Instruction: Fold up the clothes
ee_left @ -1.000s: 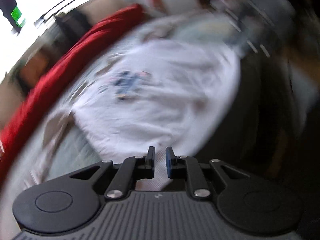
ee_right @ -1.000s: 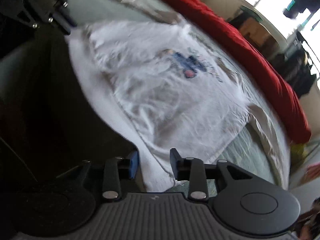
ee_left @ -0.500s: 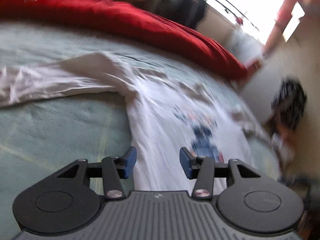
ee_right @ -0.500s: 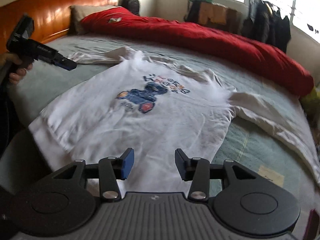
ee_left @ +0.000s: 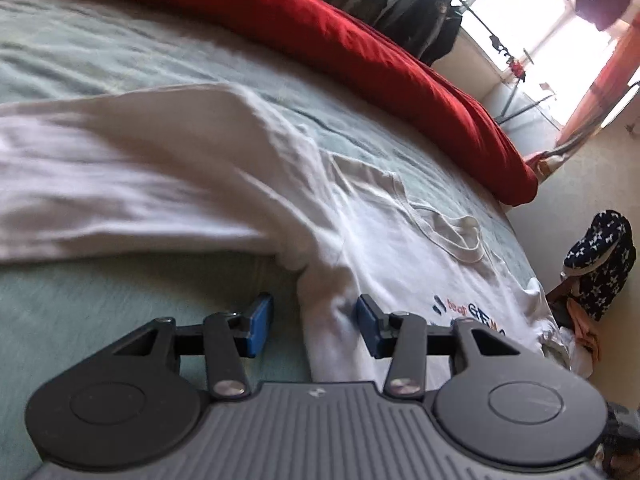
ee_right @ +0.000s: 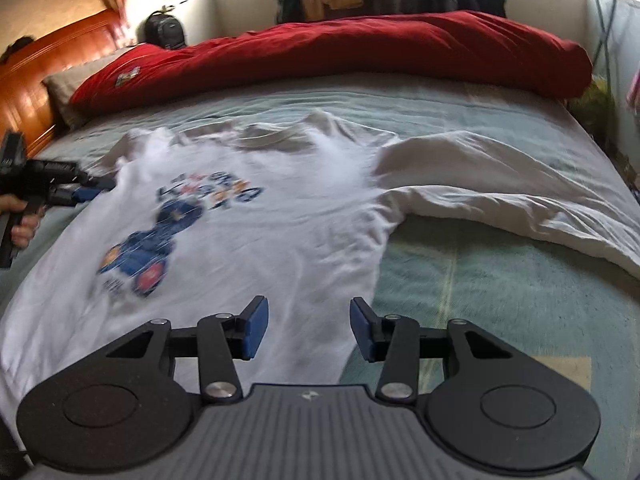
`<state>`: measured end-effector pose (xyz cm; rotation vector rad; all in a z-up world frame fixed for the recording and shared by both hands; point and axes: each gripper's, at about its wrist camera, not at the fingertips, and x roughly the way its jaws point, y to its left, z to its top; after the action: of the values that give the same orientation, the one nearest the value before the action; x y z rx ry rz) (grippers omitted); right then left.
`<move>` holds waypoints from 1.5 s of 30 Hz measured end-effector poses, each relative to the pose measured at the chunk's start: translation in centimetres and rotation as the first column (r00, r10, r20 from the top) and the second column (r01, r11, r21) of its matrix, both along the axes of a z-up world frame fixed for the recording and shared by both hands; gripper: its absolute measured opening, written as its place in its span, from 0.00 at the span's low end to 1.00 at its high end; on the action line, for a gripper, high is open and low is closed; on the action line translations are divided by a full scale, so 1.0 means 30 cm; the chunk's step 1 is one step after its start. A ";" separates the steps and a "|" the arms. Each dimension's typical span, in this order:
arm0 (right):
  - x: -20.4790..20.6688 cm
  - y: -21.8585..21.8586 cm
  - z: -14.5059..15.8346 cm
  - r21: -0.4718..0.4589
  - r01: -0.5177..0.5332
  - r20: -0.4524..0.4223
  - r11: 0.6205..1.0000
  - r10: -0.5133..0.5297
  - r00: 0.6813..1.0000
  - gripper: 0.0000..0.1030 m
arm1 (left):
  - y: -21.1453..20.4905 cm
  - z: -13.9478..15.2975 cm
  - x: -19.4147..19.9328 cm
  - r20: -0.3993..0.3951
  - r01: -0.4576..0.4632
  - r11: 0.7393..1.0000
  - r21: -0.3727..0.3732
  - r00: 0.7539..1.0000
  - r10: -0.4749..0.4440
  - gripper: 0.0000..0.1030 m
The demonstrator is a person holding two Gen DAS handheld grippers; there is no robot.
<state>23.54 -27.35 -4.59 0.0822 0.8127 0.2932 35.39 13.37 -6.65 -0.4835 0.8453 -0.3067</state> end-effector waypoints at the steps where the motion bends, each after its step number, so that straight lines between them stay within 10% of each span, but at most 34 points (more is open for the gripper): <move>1: 0.021 -0.010 -0.012 0.013 0.015 -0.005 1.000 -0.015 1.000 0.49 | -0.009 -0.002 0.008 0.010 0.007 1.000 0.009 1.000 -0.007 0.43; 5: 0.083 -0.032 -0.058 0.058 0.062 -0.020 0.996 -0.061 0.998 0.50 | -0.055 -0.008 0.027 0.048 0.028 0.999 0.046 0.998 -0.031 0.34; 12: 0.096 -0.035 -0.079 0.089 0.064 -0.011 0.994 -0.063 0.998 0.56 | 0.041 0.011 0.035 0.059 -0.053 0.986 -0.155 0.996 0.063 0.22; 18: 0.099 -0.038 -0.080 0.083 0.072 -0.013 0.994 -0.071 0.997 0.57 | 0.059 0.034 0.031 0.074 -0.097 0.993 -0.073 0.992 0.103 0.07; 29: 0.078 -0.057 -0.060 0.088 0.099 -0.003 0.991 -0.099 0.995 0.61 | 0.072 0.060 -0.044 0.087 -0.078 0.996 0.044 0.993 0.074 0.12; 45: -0.220 -0.055 0.013 0.140 0.148 0.057 0.979 -0.157 0.986 0.64 | 0.011 0.033 -0.532 0.079 0.070 0.997 0.041 0.994 -0.073 0.12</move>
<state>16.94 -29.01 -4.20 0.2594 0.7143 0.2043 19.42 13.69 -5.65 -0.4034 0.7902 -0.3733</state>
